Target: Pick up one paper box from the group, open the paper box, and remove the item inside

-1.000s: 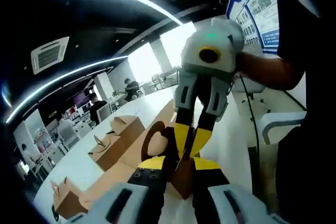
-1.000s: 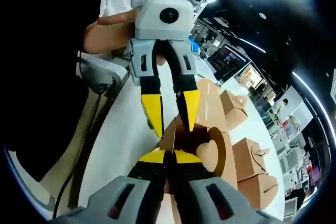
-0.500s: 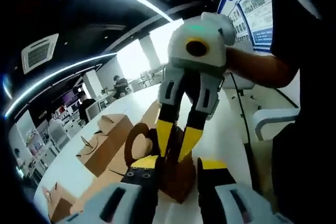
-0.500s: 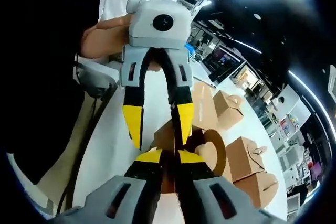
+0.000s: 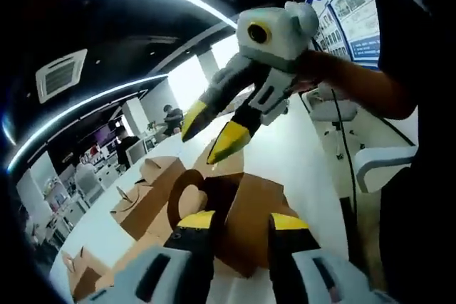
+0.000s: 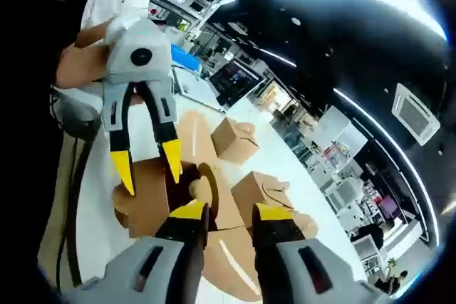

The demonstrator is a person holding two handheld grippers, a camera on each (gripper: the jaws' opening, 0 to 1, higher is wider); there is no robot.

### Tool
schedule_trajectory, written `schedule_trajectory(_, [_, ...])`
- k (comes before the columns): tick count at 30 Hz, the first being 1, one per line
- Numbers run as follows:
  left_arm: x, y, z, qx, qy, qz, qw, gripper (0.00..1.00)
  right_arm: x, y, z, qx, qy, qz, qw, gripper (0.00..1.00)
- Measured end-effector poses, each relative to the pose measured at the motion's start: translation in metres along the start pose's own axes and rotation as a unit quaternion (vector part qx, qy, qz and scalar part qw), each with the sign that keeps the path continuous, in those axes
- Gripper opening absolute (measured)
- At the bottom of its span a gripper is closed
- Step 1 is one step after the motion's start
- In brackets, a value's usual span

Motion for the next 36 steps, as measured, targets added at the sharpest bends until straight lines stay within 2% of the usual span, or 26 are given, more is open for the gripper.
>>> schedule_trajectory(2, [0.001, 0.001, -0.001, 0.001, 0.001, 0.0, 1.0, 0.34, -0.009, 0.001, -0.005, -0.005, 0.013, 0.006, 0.9999, 0.32])
schedule_trajectory(5, [0.002, 0.001, 0.0, -0.002, 0.002, 0.006, 1.0, 0.35, -0.02, -0.003, -0.011, -0.037, 0.038, 0.047, 0.9975, 0.35])
schedule_trajectory(7, [0.003, 0.001, 0.0, -0.006, -0.001, 0.003, 1.0, 0.35, -0.015, -0.006, -0.016, -0.056, 0.031, 0.08, 0.9948, 0.33])
schedule_trajectory(10, [0.002, 0.0, -0.002, -0.012, -0.002, -0.002, 0.9999, 0.35, -0.003, -0.021, -0.024, -0.107, 0.033, 0.139, 0.9839, 0.32])
schedule_trajectory(13, [0.001, 0.001, -0.004, -0.008, -0.007, -0.003, 0.9999, 0.34, -0.004, -0.023, -0.036, -0.114, 0.048, 0.153, 0.9805, 0.32])
schedule_trajectory(14, [0.001, 0.001, -0.005, -0.003, -0.012, 0.0, 0.9999, 0.34, -0.001, -0.03, -0.041, -0.11, 0.045, 0.156, 0.9806, 0.32])
schedule_trajectory(19, [-0.003, 0.003, -0.005, 0.013, -0.02, 0.036, 0.9991, 0.29, 0.006, -0.031, -0.039, -0.085, 0.005, 0.117, 0.9894, 0.25])
schedule_trajectory(22, [-0.005, 0.003, -0.005, 0.018, -0.022, 0.047, 0.9985, 0.28, 0.013, -0.034, -0.037, -0.083, -0.006, 0.11, 0.9905, 0.15])
schedule_trajectory(24, [-0.005, 0.004, -0.005, 0.019, -0.022, 0.048, 0.9984, 0.27, 0.019, -0.032, -0.037, -0.07, -0.012, 0.104, 0.992, 0.07])
schedule_trajectory(27, [-0.004, 0.004, -0.004, 0.02, -0.027, 0.05, 0.9982, 0.27, 0.023, -0.019, -0.039, -0.032, -0.022, 0.058, 0.9976, 0.05])
schedule_trajectory(32, [-0.004, 0.002, -0.006, 0.012, -0.044, 0.04, 0.9982, 0.26, 0.032, -0.023, -0.048, -0.015, -0.019, -0.008, 0.9997, 0.04])
schedule_trajectory(33, [-0.005, 0.0, -0.006, 0.009, -0.047, 0.042, 0.998, 0.26, 0.036, -0.023, -0.05, -0.014, -0.02, -0.009, 0.9997, 0.04])
schedule_trajectory(35, [-0.005, 0.001, -0.006, 0.009, -0.057, 0.051, 0.997, 0.26, 0.036, -0.02, -0.053, -0.009, -0.021, -0.022, 0.9995, 0.05])
schedule_trajectory(36, [-0.006, 0.001, -0.005, 0.01, -0.06, 0.055, 0.9966, 0.26, 0.033, -0.016, -0.056, 0.006, -0.016, -0.037, 0.9992, 0.05])
Point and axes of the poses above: the point that each gripper's makers call its tool centre point, and the gripper's own axes: z roughly backward along the fingers, x roughly to its right, y roughly out of its top, the point moved 1 cm from there along z, roughly backward along the fingers, and after that the axes turned 12 degrees about x, right-handed, at the moved point
